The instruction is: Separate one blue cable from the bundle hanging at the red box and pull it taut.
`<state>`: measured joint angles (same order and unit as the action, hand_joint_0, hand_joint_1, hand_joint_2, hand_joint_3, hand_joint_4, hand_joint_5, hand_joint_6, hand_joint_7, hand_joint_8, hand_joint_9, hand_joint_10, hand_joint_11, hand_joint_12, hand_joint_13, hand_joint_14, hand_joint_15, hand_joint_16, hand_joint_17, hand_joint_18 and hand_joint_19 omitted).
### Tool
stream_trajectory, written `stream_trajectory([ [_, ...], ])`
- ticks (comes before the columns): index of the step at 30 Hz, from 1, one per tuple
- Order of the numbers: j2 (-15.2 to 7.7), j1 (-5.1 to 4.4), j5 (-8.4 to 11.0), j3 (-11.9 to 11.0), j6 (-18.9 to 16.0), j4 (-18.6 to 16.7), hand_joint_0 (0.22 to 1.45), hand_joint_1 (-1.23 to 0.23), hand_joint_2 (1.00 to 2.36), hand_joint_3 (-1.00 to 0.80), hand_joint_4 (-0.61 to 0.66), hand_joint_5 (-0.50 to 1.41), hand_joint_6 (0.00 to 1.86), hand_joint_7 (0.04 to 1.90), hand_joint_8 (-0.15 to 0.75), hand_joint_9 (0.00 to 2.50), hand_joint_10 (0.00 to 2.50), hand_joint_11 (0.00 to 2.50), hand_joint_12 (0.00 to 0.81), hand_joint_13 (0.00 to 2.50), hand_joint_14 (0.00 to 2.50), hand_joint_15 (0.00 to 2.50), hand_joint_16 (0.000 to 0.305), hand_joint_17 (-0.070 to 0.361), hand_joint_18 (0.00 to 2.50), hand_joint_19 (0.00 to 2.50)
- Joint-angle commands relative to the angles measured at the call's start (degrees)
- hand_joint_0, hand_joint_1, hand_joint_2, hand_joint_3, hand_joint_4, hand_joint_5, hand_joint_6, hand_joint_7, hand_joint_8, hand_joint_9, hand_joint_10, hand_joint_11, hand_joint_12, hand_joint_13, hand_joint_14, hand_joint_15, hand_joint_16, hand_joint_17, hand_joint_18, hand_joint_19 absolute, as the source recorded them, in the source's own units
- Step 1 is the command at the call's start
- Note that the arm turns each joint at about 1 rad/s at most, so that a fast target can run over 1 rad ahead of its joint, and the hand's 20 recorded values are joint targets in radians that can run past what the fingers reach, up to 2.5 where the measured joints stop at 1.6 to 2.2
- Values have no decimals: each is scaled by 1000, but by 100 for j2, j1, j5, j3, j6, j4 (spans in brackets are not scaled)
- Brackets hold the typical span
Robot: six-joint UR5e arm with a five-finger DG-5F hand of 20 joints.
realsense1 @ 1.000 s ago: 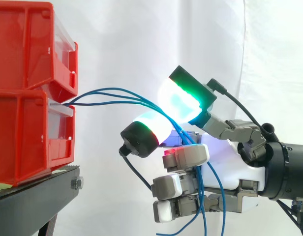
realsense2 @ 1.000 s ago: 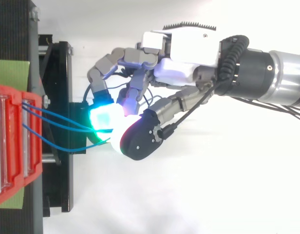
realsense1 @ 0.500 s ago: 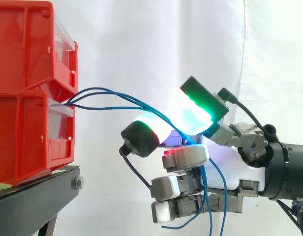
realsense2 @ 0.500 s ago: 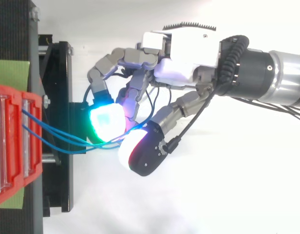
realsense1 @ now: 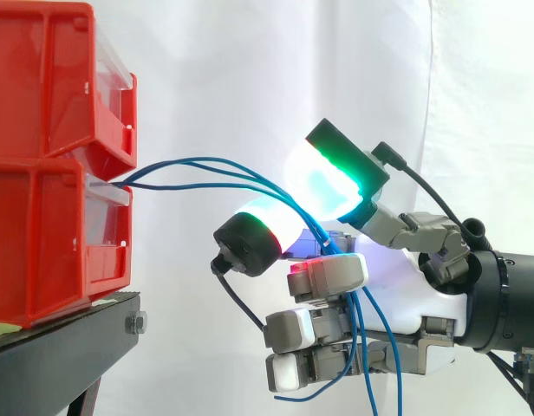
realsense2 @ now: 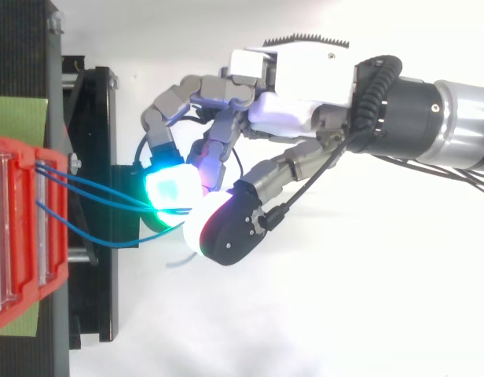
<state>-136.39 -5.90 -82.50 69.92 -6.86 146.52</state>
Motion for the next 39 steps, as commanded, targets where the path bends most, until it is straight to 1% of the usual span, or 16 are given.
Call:
stream_trajectory([
  [1, -1, 1, 5, -4, 0, -1, 603, -756, 1000, -500, -26, -122, 888, 1127, 285, 1376, 15, 1280, 343, 1067, 24, 855, 41, 92, 725, 703],
  [4, -1, -8, 5, -4, 0, -9, 551, -710, 1000, -500, 11, -128, 891, 1103, 293, 1382, 14, 1312, 357, 1089, 22, 852, 44, 99, 758, 695],
  [6, -1, -8, 5, -4, 0, -9, 509, -667, 1000, -500, 29, -131, 894, 1072, 322, 1399, 13, 1339, 371, 1108, 23, 848, 47, 106, 786, 687],
  [15, -1, -17, 5, 4, 9, -1, 437, -562, 1000, -500, 51, -129, 893, 1026, 364, 1458, 8, 1339, 414, 1168, 19, 840, 56, 126, 847, 658],
  [17, -1, -17, 5, 4, 9, -1, 436, -564, 1000, -500, 52, -128, 892, 1019, 364, 1456, 8, 1323, 416, 1168, 21, 841, 56, 127, 846, 660],
  [21, -1, -8, 14, -4, 0, 8, 449, -704, 1000, -500, 51, -135, 886, 1007, 346, 1424, 9, 1319, 404, 1156, 21, 838, 55, 123, 835, 667],
  [23, -1, -8, 14, -4, 0, 8, 474, -795, 1000, -500, 52, -145, 891, 989, 325, 1399, 12, 1341, 390, 1143, 22, 853, 52, 117, 815, 671],
  [24, -1, -17, 14, -4, 0, 8, 509, -818, 1000, -500, 43, -157, 900, 963, 312, 1382, 10, 1361, 377, 1128, 22, 857, 49, 110, 791, 687],
  [25, -1, -17, 14, 4, 0, 8, 535, -835, 1000, -500, 43, -160, 899, 997, 302, 1368, 10, 1367, 367, 1119, 23, 867, 47, 107, 776, 684],
  [26, -1, -17, 14, -4, 0, 8, 595, -849, 1000, -500, 39, -170, 908, 987, 282, 1343, 10, 1382, 353, 1100, 22, 872, 45, 102, 757, 697],
  [29, -1, -8, 14, 4, 0, 8, 686, -826, 1000, -500, 17, -174, 912, 1002, 288, 1339, 10, 1391, 348, 1101, 24, 863, 44, 100, 757, 690],
  [31, -1, -17, 14, 4, 0, -1, 693, -813, 1008, -406, -12, -176, 925, 1056, 291, 1346, 8, 1401, 348, 1104, 24, 866, 44, 98, 764, 692],
  [33, -1, -17, 14, -4, 0, 8, 714, -837, 1015, -308, -38, -179, 937, 1117, 288, 1351, 9, 1412, 351, 1109, 24, 863, 44, 99, 767, 683],
  [35, 7, -17, 14, -4, 0, -1, 747, -855, 1017, -280, -69, -182, 947, 1143, 291, 1339, 8, 1417, 352, 1102, 24, 869, 44, 98, 757, 693],
  [37, -1, -17, 14, -4, 0, 8, 782, -879, 1015, -317, -87, -187, 960, 1082, 285, 1310, 6, 1415, 344, 1089, 24, 866, 43, 97, 743, 693],
  [39, 7, -17, 14, -4, 0, -1, 822, -901, 1000, -500, -58, -187, 960, 1008, 272, 1293, 6, 1409, 343, 1071, 25, 872, 42, 95, 729, 684],
])
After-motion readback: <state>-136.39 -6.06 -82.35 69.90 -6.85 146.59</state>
